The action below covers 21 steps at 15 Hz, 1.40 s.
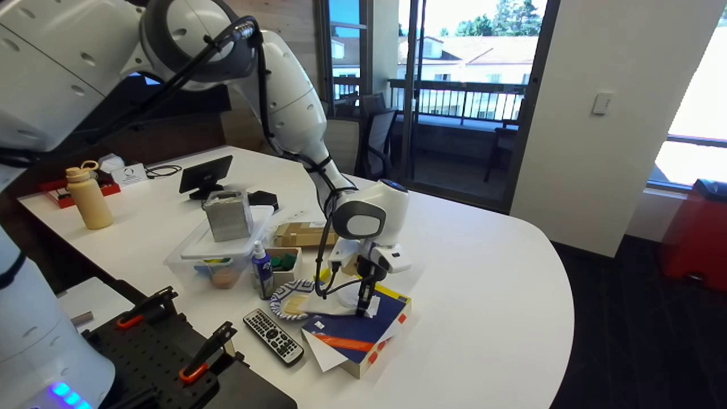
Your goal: Wipe the book with the towel
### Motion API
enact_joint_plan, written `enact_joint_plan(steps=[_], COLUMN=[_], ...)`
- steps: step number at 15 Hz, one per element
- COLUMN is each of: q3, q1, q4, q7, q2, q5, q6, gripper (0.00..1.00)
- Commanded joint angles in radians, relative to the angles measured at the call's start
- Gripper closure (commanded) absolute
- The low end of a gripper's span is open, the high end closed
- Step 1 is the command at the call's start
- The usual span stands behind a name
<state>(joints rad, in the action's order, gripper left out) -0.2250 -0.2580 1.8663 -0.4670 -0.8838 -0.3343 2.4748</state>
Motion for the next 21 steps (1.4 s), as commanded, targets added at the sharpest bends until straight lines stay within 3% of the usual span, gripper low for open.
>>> enact_joint_plan(steps=[1, 5, 9, 16, 21], q3=[0.046, 0.075, 0.016, -0.124, -0.199], q1=[-0.033, -0.054, -0.022, 0.063, 0.111], q4=[-0.030, -0.059, -0.057, -0.006, -0.014], q7=[0.082, 0.139, 0.059, -0.172, -0.321], q2=[0.001, -0.014, -0.021, -0.018, -0.052], q5=[-0.013, -0.015, 0.006, 0.016, 0.091], q6=[-0.072, -0.173, -0.268, -0.051, -0.060], gripper=[1.00, 1.00, 1.00, 1.00, 1.00])
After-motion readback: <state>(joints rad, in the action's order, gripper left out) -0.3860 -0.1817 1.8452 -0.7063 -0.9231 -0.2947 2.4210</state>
